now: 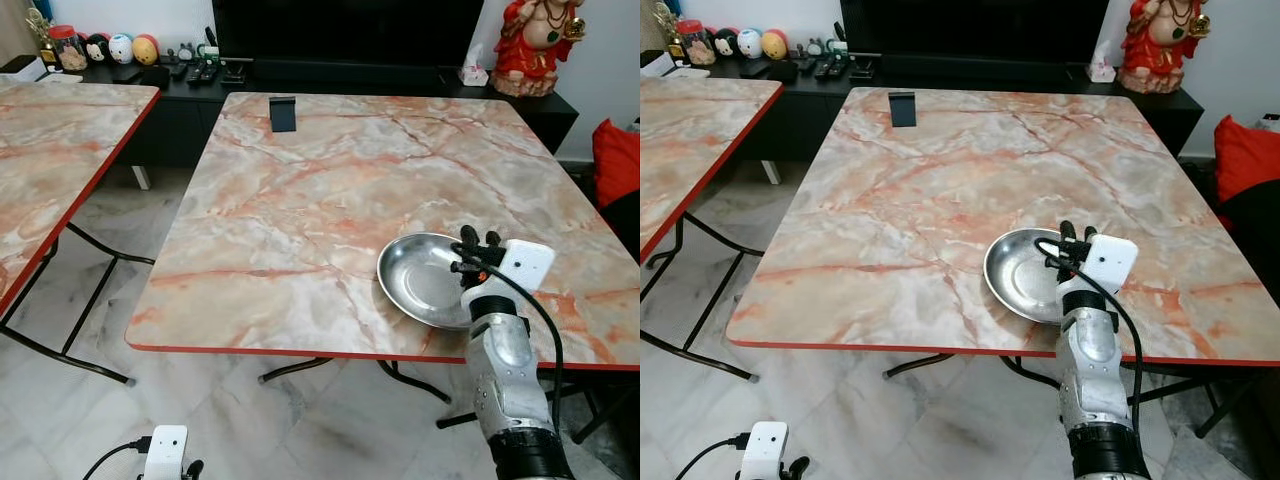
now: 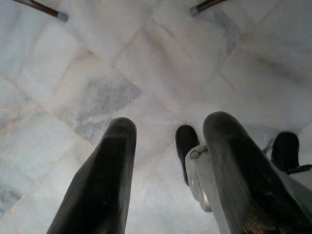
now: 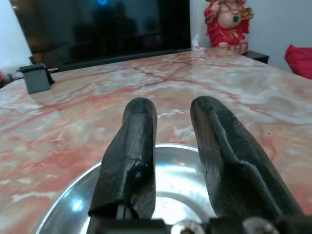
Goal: Setting the table
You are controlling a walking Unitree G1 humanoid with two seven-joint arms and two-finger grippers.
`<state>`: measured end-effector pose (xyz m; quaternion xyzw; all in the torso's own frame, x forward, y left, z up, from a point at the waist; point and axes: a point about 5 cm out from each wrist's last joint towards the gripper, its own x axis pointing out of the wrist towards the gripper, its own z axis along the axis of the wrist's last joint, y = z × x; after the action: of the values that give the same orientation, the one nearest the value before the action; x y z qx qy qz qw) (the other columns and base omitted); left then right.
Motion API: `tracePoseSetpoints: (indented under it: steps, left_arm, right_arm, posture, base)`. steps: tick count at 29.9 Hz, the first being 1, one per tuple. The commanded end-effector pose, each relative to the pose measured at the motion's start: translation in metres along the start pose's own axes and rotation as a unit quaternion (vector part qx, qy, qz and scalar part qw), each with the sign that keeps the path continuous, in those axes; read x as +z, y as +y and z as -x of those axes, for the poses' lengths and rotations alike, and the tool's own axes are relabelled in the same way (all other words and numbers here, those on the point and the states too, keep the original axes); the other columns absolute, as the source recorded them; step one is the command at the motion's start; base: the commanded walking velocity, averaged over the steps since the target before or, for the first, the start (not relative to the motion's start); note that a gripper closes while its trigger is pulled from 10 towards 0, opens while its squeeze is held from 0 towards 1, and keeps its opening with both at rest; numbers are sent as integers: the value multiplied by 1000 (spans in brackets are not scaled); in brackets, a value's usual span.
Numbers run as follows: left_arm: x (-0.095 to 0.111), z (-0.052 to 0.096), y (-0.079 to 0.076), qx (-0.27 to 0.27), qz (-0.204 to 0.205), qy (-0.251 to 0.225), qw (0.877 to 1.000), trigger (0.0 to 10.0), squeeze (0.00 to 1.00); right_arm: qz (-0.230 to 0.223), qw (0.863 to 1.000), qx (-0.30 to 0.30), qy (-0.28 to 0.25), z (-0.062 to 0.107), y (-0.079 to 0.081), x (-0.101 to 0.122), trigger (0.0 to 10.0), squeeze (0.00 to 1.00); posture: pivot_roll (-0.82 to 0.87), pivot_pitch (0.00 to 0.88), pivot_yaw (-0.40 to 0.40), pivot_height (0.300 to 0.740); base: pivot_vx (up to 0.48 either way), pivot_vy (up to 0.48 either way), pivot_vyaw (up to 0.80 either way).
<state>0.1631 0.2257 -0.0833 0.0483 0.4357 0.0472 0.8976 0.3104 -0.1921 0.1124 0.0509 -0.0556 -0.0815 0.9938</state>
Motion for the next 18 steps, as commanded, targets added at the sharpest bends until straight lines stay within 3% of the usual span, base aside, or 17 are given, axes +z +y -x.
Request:
tracePoseSetpoints:
  steps: [1, 5, 18]
  left_arm:
    - [-8, 2, 1, 3, 4, 14, 1000, 10000, 0]
    - [-11, 3, 3, 6, 12, 16, 1000, 10000, 0]
    - [-18, 6, 6, 10, 15, 21, 1000, 10000, 0]
  right_arm:
    - [14, 1000, 5, -8, 0, -1, 1, 10000, 0]
    - [12, 1000, 13, -12, -2, 4, 4, 10000, 0]
    - [7, 999, 29, -21, -8, 14, 7, 10000, 0]
  posture:
    - [-69, 0, -52, 740]
    - [-71, 0, -52, 740]
    - [-31, 0, -61, 740]
  base:
    - [0, 0, 0]
    - [0, 78, 0]
    - [0, 425, 0]
